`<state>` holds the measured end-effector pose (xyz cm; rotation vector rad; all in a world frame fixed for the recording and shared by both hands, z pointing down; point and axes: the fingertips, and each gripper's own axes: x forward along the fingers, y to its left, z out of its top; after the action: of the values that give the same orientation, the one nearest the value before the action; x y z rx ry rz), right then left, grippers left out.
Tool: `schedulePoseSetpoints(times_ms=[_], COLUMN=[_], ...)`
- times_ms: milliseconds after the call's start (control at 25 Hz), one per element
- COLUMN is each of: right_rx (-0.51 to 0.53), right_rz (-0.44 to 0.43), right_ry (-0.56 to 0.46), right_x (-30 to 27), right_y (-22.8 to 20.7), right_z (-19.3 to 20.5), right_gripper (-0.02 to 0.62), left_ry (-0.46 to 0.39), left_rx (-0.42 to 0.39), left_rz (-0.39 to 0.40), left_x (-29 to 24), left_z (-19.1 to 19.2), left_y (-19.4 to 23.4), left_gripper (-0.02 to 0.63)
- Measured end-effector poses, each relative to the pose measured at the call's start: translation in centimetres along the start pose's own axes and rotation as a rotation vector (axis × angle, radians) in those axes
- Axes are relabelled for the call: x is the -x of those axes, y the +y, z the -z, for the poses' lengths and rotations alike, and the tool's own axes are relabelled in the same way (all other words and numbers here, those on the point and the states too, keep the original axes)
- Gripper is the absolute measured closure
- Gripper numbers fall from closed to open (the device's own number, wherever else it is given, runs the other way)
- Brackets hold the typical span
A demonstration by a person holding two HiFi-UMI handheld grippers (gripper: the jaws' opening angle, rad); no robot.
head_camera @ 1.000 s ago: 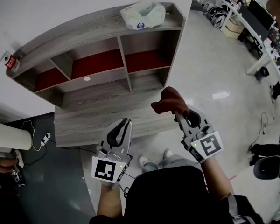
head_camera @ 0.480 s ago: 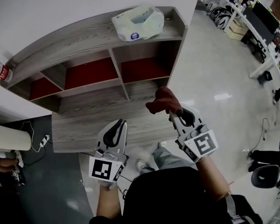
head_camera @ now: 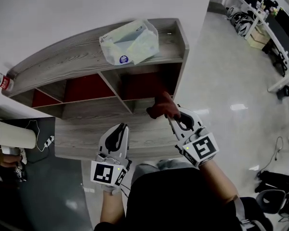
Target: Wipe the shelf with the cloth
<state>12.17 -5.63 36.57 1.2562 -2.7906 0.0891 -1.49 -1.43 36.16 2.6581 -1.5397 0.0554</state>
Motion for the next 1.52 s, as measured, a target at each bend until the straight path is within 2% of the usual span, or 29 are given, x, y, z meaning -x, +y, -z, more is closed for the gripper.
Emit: schedulePoseSetpoints(times_ms=[120,280,560,880,1160,1360,1520], right_rx=[0.02,0.02,0.087,0.118,0.125,0.204,0.314], right_rz=[0.0,-0.04,-0.009,0.04,0.101,0.134,0.133], right_ry=[0.037,-0.006,0.013,0.14,0.235,0.258,0.289], right_x=[-1.5,-3.6,-9.1,-15.9,-19.8,-22.1,-24.1], right_y=[-1.1,-1.2,-1.0,0.2,-0.4,-0.5,-0.2], right_z=[0.2,0.0,0.4,4.5,8.4,9.4,10.7], right_gripper=[0.575,0.575,0.575,0.574,0.57,0.551,0.529], left_ry=[0.007,0.014,0.023,0.033,0.048,0.063,0.08], left_rx=[-0.001,0.001,0.01,0.018,0.037,0.047,0.054], left_rz=[-0.03,-0.055,-0.042,-0.009,-0.015,-0.024,-0.037], left_x=[-0.7,-1.0,-0.5,1.1,2.5,3.3,3.7], left_z=[0.2,0.2,0.4,0.7,1.6,2.6,3.2], left_y=[0.5,2.0,5.3,9.5,12.9,14.5,15.5], left_gripper=[0.563,0.563,0.563,0.563,0.563,0.563,0.563])
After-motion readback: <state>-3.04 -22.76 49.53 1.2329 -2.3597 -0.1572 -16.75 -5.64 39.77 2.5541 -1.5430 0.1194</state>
